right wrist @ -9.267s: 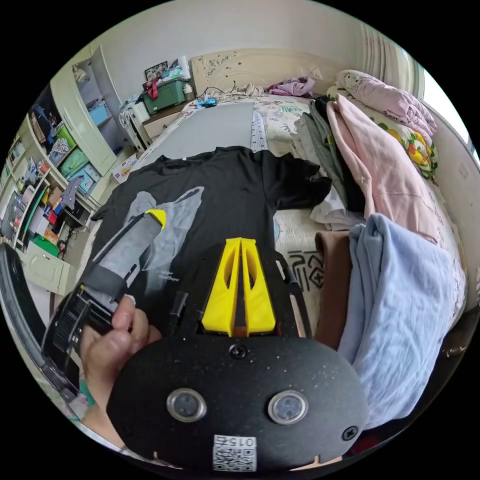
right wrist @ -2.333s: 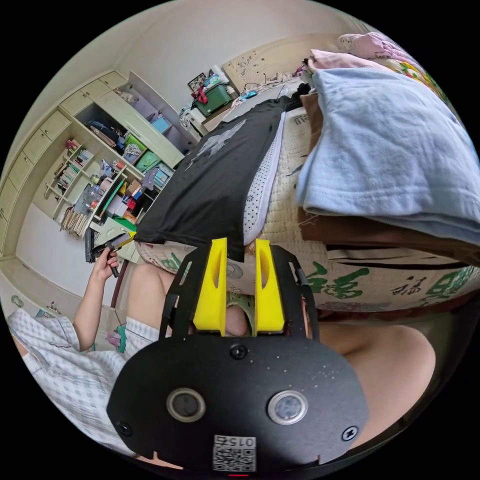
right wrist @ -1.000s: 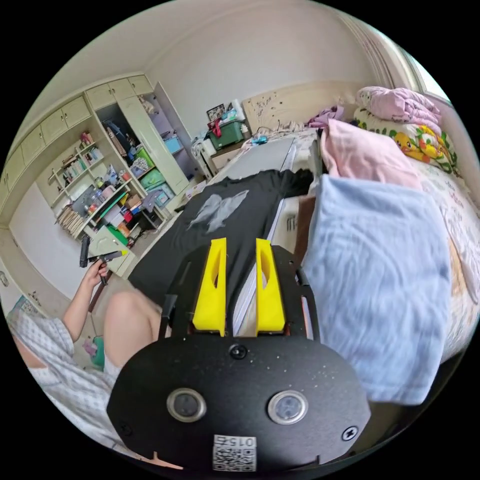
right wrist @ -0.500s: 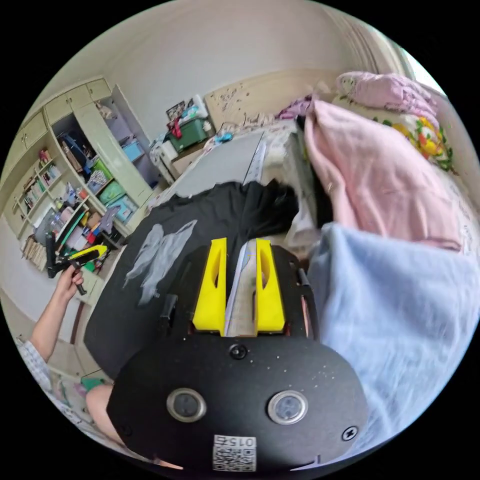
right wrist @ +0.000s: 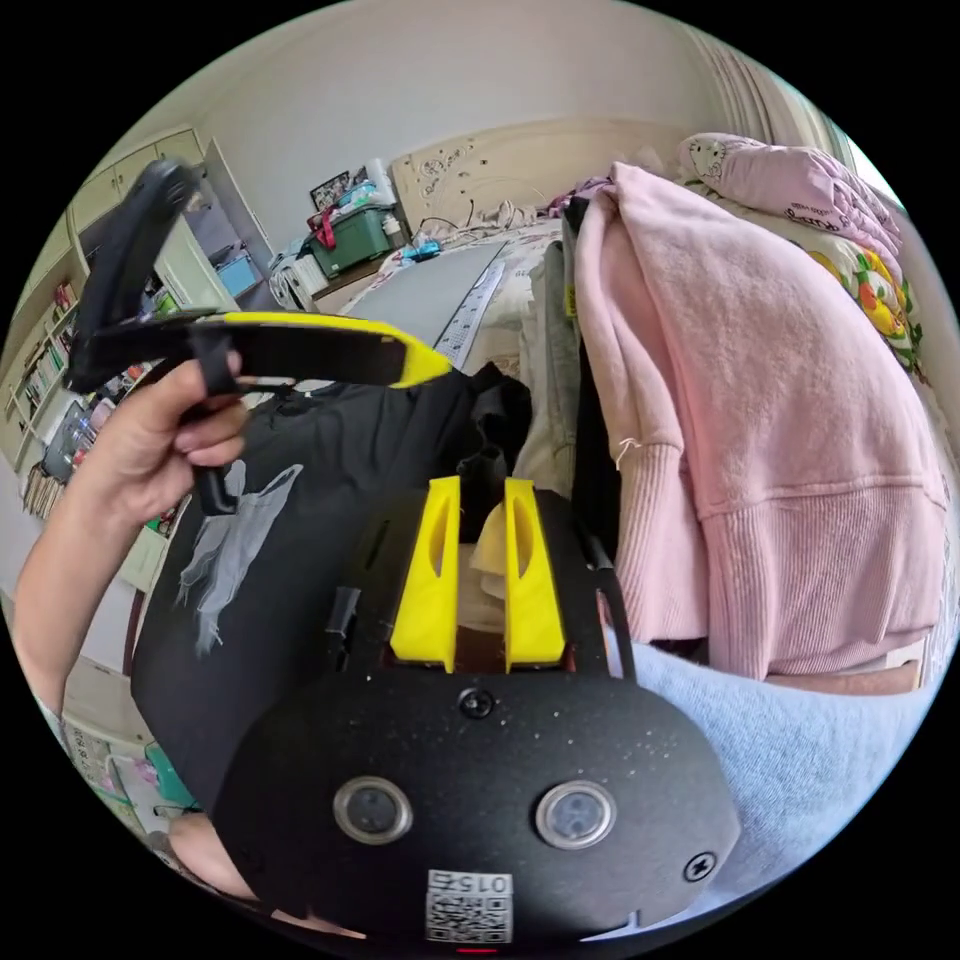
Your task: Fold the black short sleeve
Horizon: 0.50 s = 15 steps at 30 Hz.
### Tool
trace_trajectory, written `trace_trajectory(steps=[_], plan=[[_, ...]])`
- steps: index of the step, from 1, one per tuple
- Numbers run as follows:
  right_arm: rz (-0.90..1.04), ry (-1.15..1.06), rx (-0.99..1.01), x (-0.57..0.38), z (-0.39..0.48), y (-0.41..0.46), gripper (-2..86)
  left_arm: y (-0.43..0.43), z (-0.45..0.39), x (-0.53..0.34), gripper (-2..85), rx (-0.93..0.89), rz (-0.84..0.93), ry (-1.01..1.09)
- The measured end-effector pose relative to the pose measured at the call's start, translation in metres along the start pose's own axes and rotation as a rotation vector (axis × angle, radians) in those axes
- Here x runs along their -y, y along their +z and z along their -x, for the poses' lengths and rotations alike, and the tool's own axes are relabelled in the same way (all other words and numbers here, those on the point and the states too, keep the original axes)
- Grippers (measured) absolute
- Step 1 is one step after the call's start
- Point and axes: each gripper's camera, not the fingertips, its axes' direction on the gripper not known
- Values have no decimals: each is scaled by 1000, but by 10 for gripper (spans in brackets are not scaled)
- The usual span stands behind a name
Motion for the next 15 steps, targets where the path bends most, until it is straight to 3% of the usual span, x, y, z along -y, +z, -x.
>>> trace_trajectory(steps=[3, 7, 15], plan=[[-39, -30, 1, -4, 3, -2, 17, 55, -9, 38, 106, -58, 116, 4], [-56, -61, 6, -6, 6, -1, 7, 106, -13, 55, 95, 45, 223, -14], [-78, -99, 38, -14, 9, -2, 4, 135, 5, 51, 7, 104, 223, -38]])
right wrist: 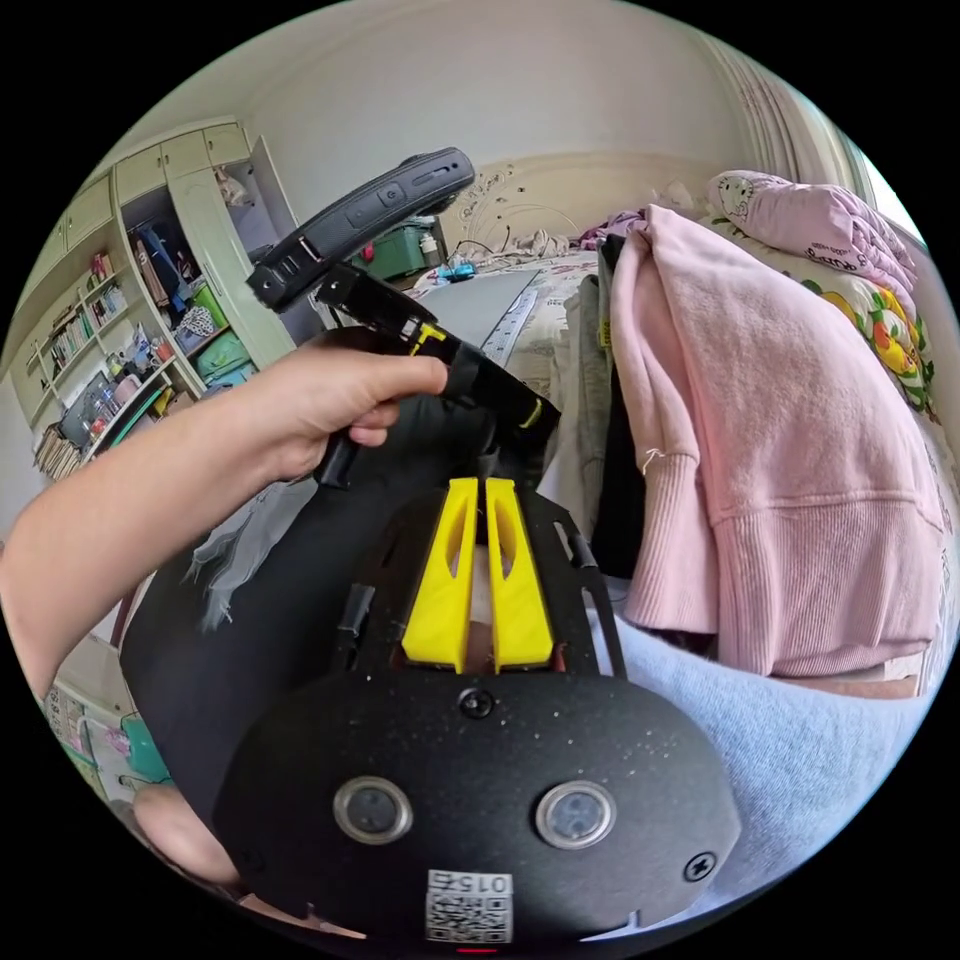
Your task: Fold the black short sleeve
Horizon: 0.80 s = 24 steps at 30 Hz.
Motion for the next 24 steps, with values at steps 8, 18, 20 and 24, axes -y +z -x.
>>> trace_trajectory(steps=[8, 18, 20, 24], plan=[[-81, -118, 31, -16, 22, -14, 4, -55, 82, -65, -5, -85, -287, -144], [47, -445, 337, -35, 89, 14, 4, -68, 185, -241, -6, -148, -387, -304], [93, -503, 376, -41, 101, 22, 4, -58, 199, -276, -6, -142, -359, -333], [136, -543, 449, -47, 106, 30, 6, -47, 211, -314, -5, -161, -345, -356]])
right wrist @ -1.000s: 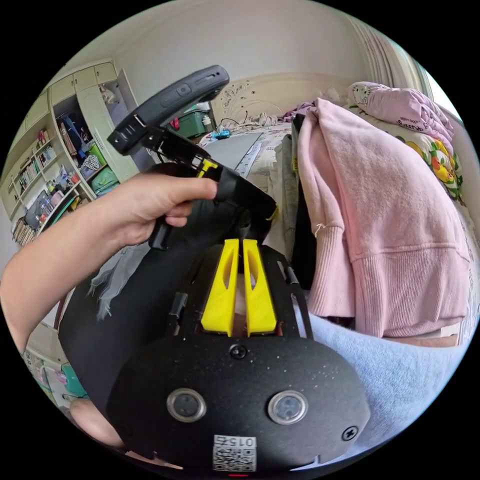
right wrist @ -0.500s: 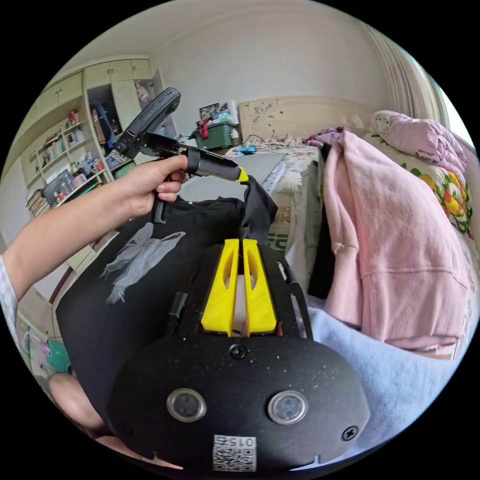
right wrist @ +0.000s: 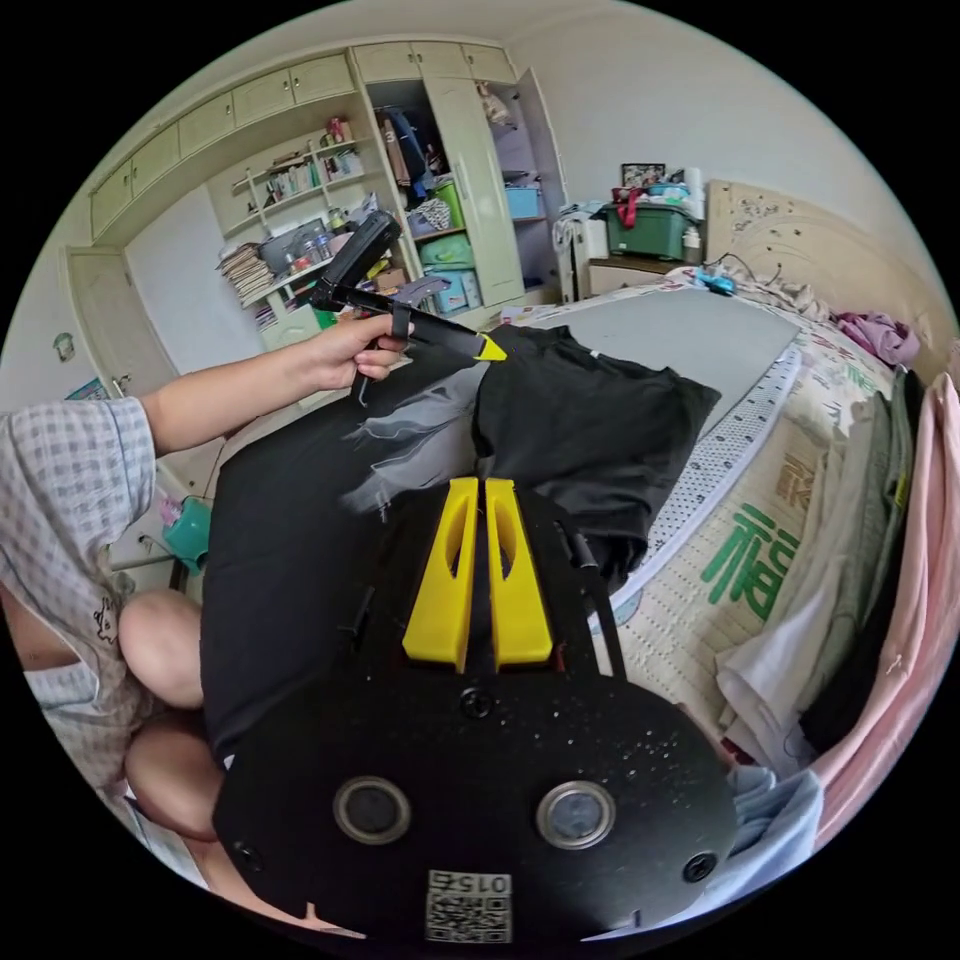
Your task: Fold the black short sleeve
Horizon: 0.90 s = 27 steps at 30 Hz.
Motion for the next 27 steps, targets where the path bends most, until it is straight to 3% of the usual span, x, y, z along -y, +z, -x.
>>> trace_trajectory(steps=[9, 11, 14, 20, 27], plan=[[67, -123, 121, -11, 4, -3, 48, 0, 26, -32, 11, 23, 91, 14], [-37, -28, 15, -19, -13, -24, 61, -15, 30, -27, 26, 51, 48, 13], [-47, 54, -182, -26, -22, -19, 78, -20, 23, -4, 51, 82, -1, 32], [182, 11, -290, -18, -20, 40, 94, 47, -8, 66, 79, 3, 42, 37], [192, 56, -349, -23, -33, 58, 17, 126, -45, 108, 63, 84, 143, 42]])
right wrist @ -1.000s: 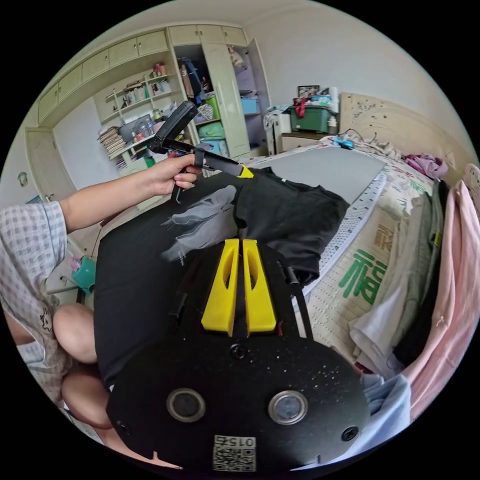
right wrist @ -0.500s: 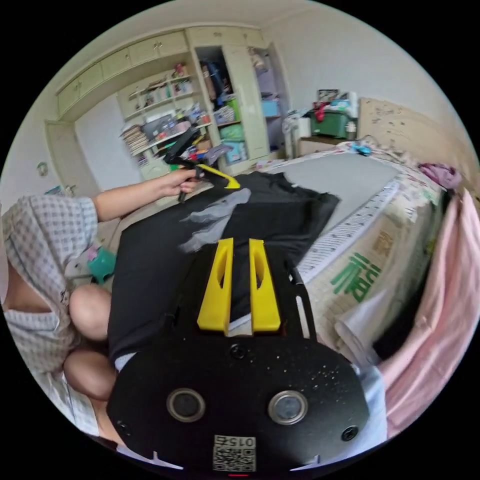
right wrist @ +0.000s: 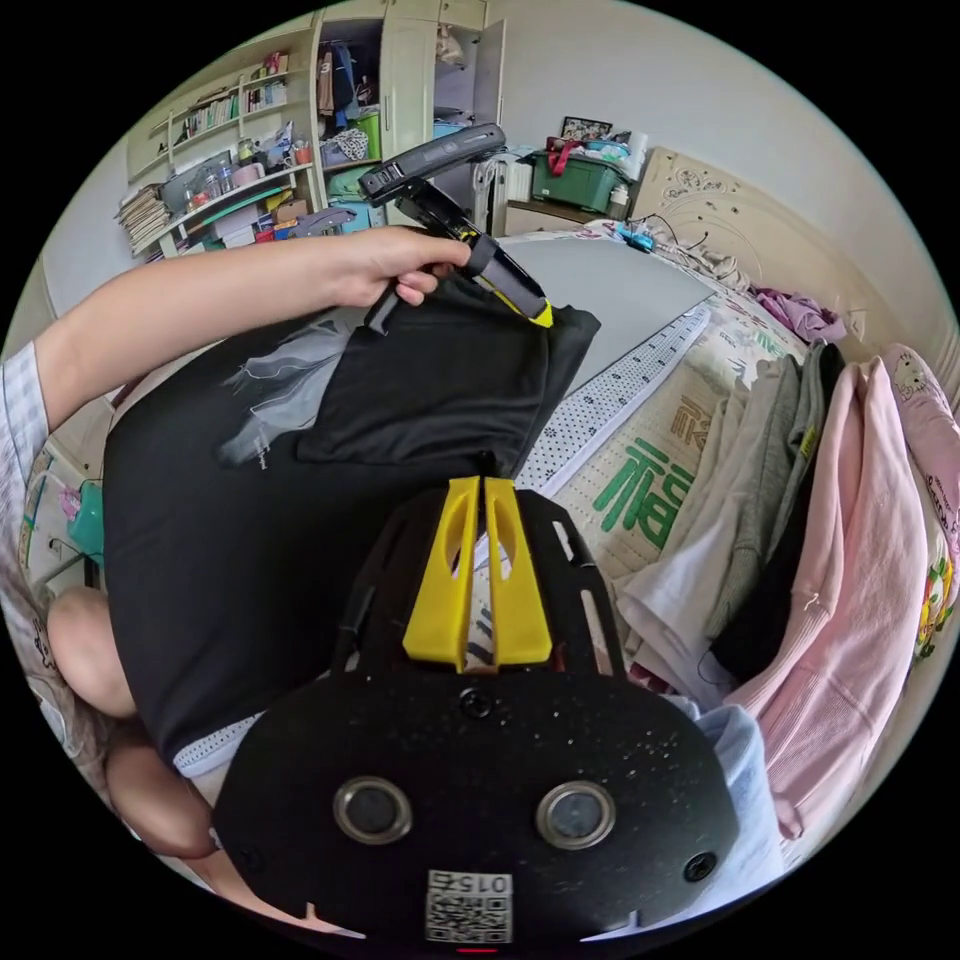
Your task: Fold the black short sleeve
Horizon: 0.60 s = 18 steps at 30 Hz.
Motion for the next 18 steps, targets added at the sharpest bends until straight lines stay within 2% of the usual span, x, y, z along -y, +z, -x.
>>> trace_trajectory(steps=[5, 9, 12, 18], plan=[[5, 37, -12, -2, -8, 3, 8, 19, -36, 17, 50, 167, 53, 67], [-94, 1, -29, -3, -3, -2, 73, 19, -50, 19, 52, 197, 52, 80], [-32, -21, -57, 3, -1, 16, 67, -2, -57, 7, 72, 190, 25, 85], [6, 4, -59, 5, -11, 26, 17, -85, -107, -121, 56, 50, -45, 344]])
